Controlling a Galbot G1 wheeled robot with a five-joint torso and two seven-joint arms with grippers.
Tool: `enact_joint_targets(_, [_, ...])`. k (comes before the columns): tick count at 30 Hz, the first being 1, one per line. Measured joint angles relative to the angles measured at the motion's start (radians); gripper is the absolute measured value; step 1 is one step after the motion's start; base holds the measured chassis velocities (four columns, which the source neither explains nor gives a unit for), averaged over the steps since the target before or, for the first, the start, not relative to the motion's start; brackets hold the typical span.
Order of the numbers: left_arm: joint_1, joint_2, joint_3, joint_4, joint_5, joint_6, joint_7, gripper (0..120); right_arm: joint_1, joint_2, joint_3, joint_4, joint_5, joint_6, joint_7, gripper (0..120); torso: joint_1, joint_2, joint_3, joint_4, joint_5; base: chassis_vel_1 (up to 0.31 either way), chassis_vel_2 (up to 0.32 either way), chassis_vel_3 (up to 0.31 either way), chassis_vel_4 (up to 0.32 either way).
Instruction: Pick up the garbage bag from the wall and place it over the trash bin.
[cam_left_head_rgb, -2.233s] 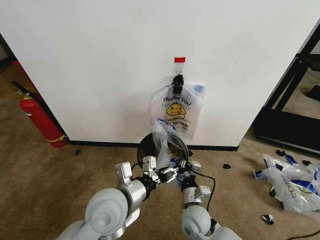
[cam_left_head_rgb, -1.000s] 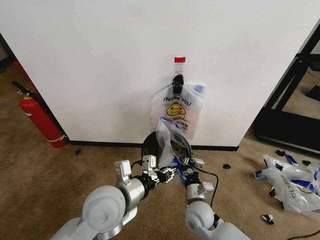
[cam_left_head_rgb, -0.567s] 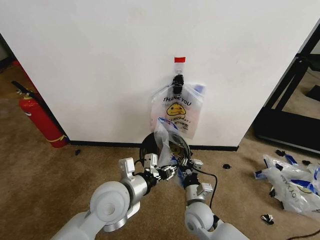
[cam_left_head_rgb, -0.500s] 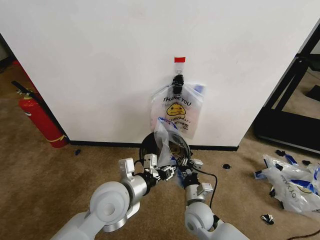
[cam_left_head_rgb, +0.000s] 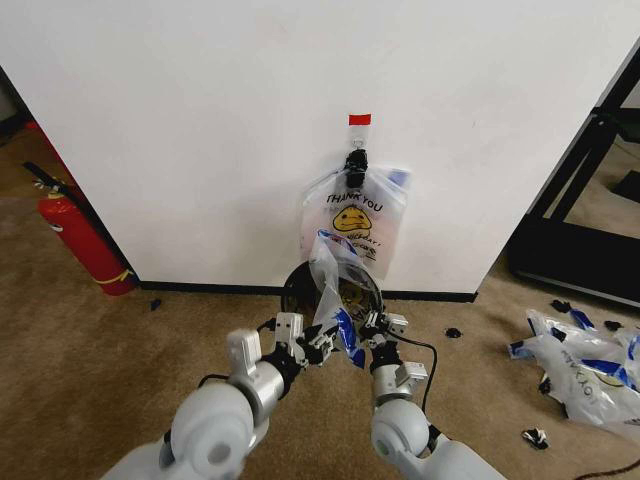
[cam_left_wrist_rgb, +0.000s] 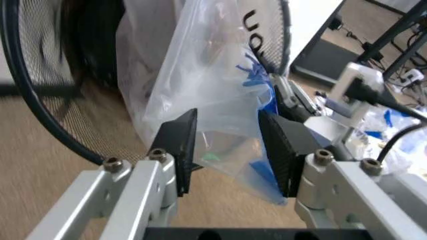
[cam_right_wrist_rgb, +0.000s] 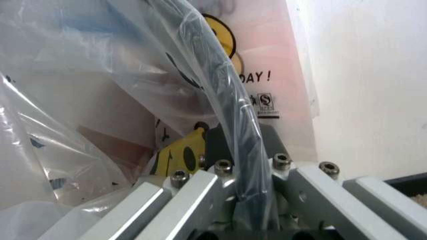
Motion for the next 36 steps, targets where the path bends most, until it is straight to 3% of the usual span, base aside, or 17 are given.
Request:
enact_joint_targets(2, [0.008,-0.006,0.028,0.015,0.113,-0.034,0.037,47,0.007,-0.001,0.008,-0.002,0.000,0.001,-0.003,0,0.000,0.000,0.000,-0.0001,0.0000,0.000,0.000,0.000,0.000])
enact_joint_targets(5, [0.009,-0.007,0.038,0.014,0.131,-0.035,0.039,48,0.008,-0.006,0.019,-0.002,0.002,0.002,-0.006,0,0.000,0.000,0.000,-0.0002,0.0001,0.000,0.000,0.000,0.000])
enact_joint_targets(15, [0.062,0.005,0.029,-0.062,0.124,-0.023,0.037,49,0.013,-0.017,0.044,-0.016,0.021,0.007,-0.011,0,0.000,0.000,0.000,-0.0002,0.0001,0.000,0.000,0.000,0.000])
enact_joint_targets(23, [0.048,-0.035,0.045,-0.071,0.089,0.000,0.033,49,0.026,-0.005,0.030,-0.025,0.021,0.008,-0.014,0,0.000,0.000,0.000,-0.0001,0.0001,0.000,0.000,0.000,0.000])
enact_joint_targets(36, [-0.017,-0.090,0.088,-0.006,0.069,0.002,0.031,48,0.032,0.004,0.014,-0.032,0.014,0.008,-0.015,0,0.000,0.000,0.000,-0.0001,0.0001,0.000,0.000,0.000,0.000])
